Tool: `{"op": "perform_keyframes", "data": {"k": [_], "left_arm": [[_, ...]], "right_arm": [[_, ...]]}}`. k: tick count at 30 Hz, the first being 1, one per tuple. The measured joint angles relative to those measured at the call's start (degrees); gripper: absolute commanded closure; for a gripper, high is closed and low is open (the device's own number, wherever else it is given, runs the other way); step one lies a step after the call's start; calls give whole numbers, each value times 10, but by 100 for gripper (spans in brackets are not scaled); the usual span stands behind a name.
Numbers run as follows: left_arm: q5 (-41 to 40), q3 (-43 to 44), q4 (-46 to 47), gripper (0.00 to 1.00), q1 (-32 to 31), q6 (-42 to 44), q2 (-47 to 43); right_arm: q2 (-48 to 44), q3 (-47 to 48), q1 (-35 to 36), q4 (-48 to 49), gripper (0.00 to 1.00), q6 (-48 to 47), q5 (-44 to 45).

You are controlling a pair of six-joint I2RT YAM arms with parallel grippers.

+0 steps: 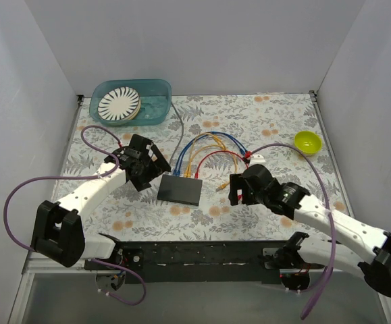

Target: Pull the plug from the switch port

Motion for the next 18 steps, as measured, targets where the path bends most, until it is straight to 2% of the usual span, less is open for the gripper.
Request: {"op": "perform_keyframes", "data": {"k": [1, 3, 4, 7, 8, 10, 13, 14, 16, 17, 18], "left_arm": [[-5, 0, -1, 2, 0, -5, 1], [-12, 0, -2, 2, 1, -16, 3], [-14, -1, -1, 4, 3, -24, 7], [-12, -12, 10, 15, 10, -50, 18], [-10, -18, 14, 26, 12, -57, 20], [-4, -37, 22, 32, 21, -75, 21], [3, -63, 31, 46, 39, -85, 16], [6, -70, 33, 57, 47, -86, 12], [9, -82, 39, 70, 66, -83, 4], [11, -86, 40, 76, 75, -80, 2], [14, -92, 44, 87, 89, -75, -1]], "right_arm": [[28, 7, 0, 9, 23, 0, -12], [90, 24, 0, 30, 32, 0, -34], [111, 29, 0, 38, 43, 0, -44], [168, 46, 0, 76, 57, 4, -73], [182, 50, -1, 86, 65, 6, -78], [205, 59, -6, 109, 72, 13, -95], [235, 76, -27, 130, 81, 22, -115], [247, 81, -36, 137, 85, 25, -121], [270, 90, -57, 151, 94, 31, -135], [283, 94, -67, 156, 96, 34, -144], [298, 99, -75, 158, 99, 37, -155]]}}
